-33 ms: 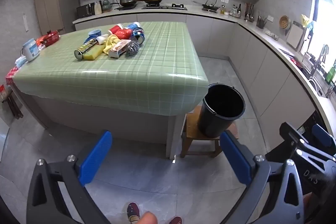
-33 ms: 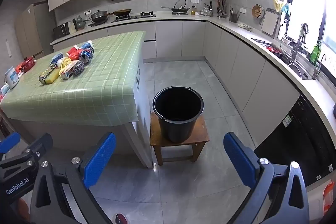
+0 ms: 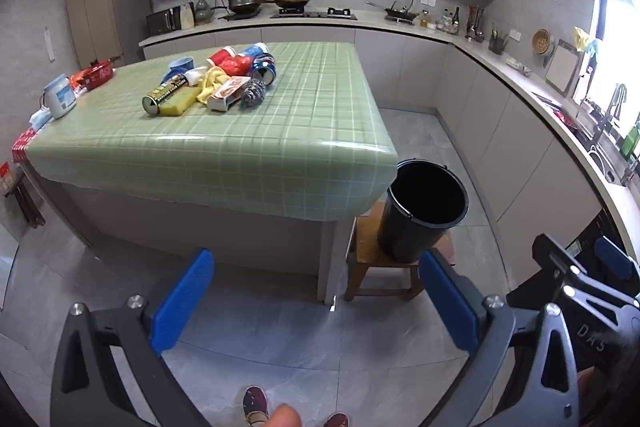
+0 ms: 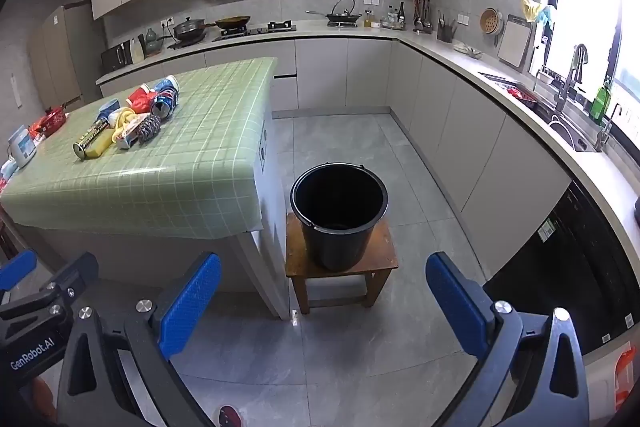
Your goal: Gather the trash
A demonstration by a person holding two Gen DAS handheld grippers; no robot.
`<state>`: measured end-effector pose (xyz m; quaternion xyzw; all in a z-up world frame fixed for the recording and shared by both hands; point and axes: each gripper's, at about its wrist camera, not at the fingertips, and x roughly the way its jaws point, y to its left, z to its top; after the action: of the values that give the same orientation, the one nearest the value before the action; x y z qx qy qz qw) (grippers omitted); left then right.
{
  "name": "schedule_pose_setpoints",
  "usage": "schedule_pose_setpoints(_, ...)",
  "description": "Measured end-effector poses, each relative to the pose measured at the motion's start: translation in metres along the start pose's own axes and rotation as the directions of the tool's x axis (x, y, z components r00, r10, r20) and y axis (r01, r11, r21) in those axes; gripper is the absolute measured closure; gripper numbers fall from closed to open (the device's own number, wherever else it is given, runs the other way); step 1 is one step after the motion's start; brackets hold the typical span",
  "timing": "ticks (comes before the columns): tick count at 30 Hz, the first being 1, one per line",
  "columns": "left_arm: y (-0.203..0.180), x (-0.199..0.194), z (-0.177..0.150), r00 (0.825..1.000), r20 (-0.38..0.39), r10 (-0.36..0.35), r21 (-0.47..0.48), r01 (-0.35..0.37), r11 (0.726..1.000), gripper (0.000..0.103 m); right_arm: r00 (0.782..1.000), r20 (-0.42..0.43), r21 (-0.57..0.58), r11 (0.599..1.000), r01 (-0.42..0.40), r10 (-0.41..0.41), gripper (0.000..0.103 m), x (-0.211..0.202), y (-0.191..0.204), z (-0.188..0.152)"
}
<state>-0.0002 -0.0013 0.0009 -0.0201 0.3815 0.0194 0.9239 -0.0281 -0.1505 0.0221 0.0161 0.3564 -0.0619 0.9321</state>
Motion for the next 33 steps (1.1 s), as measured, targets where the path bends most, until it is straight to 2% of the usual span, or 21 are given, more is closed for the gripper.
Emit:
schedule_pose_setpoints(7, -0.005, 0.004, -0.003, 1.000, 0.007, 0.007, -0.016, -0.007, 1.000, 0.000, 1.000, 0.001, -0.013, 1.000, 0.000, 0.000, 0.000, -0.007, 0.003, -0.002)
schedule_pose_setpoints(9, 0.002, -0.002, -0.003, 1.000, 0.008, -0.012, -0.022, 0.013, 1.000, 0.000, 1.000, -0.017, -0.007, 1.000, 0.003, -0.003, 0.000, 0.000, -0.001, 0.000)
schedule_pose_setpoints(33, -0.003, 0.000, 0.000, 1.000, -0.003, 0.003, -0.007, -0.004, 1.000, 0.000, 1.000, -0.026, 0.001, 1.000, 0.013, -0.013, 0.000, 0.009, -0.003, 0.003)
